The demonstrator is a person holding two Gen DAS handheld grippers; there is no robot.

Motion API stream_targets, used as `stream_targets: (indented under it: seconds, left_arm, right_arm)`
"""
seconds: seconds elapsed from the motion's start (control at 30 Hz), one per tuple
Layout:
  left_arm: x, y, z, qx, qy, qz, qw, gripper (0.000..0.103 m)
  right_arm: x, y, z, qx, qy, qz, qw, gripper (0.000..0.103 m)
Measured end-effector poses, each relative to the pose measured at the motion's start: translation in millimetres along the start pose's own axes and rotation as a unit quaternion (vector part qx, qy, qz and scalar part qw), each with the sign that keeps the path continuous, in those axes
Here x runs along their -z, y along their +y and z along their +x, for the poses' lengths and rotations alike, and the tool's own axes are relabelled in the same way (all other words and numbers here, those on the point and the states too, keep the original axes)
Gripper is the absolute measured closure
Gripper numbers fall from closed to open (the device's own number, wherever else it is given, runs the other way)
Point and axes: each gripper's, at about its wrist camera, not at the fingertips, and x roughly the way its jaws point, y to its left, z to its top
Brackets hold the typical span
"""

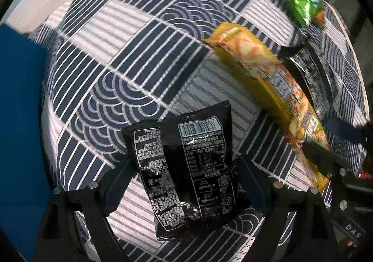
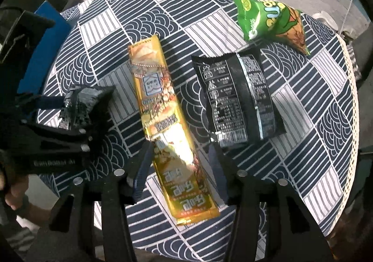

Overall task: Organize snacks
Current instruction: 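Grasp the black snack pack with the left tool while the right tool grasps the gold stick pack, then carry both packs over the box and open both tools to release them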

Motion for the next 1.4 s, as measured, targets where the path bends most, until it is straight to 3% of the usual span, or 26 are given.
stream_targets:
  seconds: [0.17, 0.23, 0.6, 0.63, 0.67, 0.73, 0.93, 1.1, 1.4]
  left_arm:
    - [-3, -4, -4, -0.013, -0.017, 0.023, 0.9995, 0.037]
    - [-2, 1, -5, -0.003, -0.019, 0.024, 0.9995, 0.040]
    - [-1, 18, -20, -0.014, -0.049, 0.045, 0.9977, 0.041]
    - [4, 15, -23, -0.017, -0.054, 0.047, 0.9973, 0.041]
    - [4, 15, -26, -0.019, -0.058, 0.050, 0.9969, 0.041]
    - [6, 16, -31, -0.023, -0.067, 0.055, 0.9959, 0.041]
    - [32, 5, -52, -0.041, -0.102, 0.076, 0.9910, 0.041]
    - [44, 17, -82, -0.055, -0.129, 0.087, 0.9863, 0.041]
    - [39, 52, -122, -0.056, -0.165, 0.082, 0.9813, 0.041]
  right_arm:
    - [-10, 10, 14, 0.000, 0.001, -0.018, 1.000, 0.050]
    - [-15, 15, 21, 0.001, 0.002, -0.023, 1.000, 0.050]
    - [-35, 41, 49, 0.018, 0.010, -0.046, 0.999, 0.050]
    - [-35, 44, 52, 0.020, 0.012, -0.050, 0.998, 0.055]
    - [-36, 48, 53, 0.024, 0.012, -0.055, 0.998, 0.067]
    - [-38, 55, 53, 0.027, 0.011, -0.059, 0.998, 0.070]
    - [-38, 63, 33, 0.032, -0.008, -0.058, 0.998, 0.073]
    - [-33, 70, 11, 0.036, -0.025, -0.061, 0.997, 0.073]
    - [-21, 71, -27, 0.033, -0.055, -0.073, 0.995, 0.073]
